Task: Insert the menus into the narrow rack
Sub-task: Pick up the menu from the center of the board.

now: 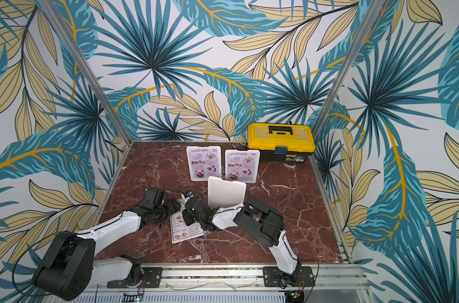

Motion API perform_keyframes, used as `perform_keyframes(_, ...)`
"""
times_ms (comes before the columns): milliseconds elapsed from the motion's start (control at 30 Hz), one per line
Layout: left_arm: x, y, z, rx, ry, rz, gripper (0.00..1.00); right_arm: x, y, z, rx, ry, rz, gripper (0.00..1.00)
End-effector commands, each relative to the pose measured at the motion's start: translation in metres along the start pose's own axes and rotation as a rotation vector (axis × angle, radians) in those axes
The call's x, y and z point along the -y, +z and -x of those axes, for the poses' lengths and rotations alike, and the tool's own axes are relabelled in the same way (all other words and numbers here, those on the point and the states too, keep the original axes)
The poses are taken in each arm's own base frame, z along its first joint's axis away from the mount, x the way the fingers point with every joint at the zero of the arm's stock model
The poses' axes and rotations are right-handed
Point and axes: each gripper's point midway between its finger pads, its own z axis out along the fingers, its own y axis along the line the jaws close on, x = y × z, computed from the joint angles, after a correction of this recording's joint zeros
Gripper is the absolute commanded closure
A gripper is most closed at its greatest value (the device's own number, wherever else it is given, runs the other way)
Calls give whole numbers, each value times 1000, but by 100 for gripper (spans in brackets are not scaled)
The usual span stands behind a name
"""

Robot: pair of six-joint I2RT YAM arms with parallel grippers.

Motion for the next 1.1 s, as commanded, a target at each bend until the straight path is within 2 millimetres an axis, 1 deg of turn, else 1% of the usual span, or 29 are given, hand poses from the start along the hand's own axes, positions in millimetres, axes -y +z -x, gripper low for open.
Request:
perform_keyframes(0,-18,11,-10,-47,9,75,25,9,8,-40,-119,6,-14,74)
perform_keyframes(133,-20,17,-11,-59,12,87,30,3,7,-39,-118,11,12,74)
perform_keyframes(200,-20,19,-11,-64,12,92,35,1,7,-38,-117,11,23,74)
perform_keyframes(267,-21,20,-10,-63,13,96,43,0,7,-37,-112,11,28,74)
perform_keyframes(367,-21,19,-9,-55,13,96,49,-1,7,-35,-106,8,26,74)
perform_keyframes(433,-21,18,-9,-53,16,95,56,-1,6,-33,-102,7,27,74)
perform_keyframes(500,-20,18,-9,-52,17,94,66,-3,4,-30,-97,6,35,74)
perform_keyframes(533,-20,18,-9,-54,17,94,68,-6,2,-28,-92,5,43,74)
perform_keyframes(633,-19,18,-8,-53,15,90,70,-12,-4,-21,-82,1,65,72)
perform_keyframes(767,-14,16,-6,-48,23,75,74,-18,-18,-8,-52,-8,80,67)
perform_keyframes(867,-6,12,-3,-44,34,45,79,-23,-34,4,-20,-18,92,63)
perform_keyframes(967,6,6,1,-39,51,0,82,-26,-53,17,20,-20,100,62)
perform_keyframes(1067,17,0,5,-26,67,-37,87,-28,-75,29,73,-14,105,57)
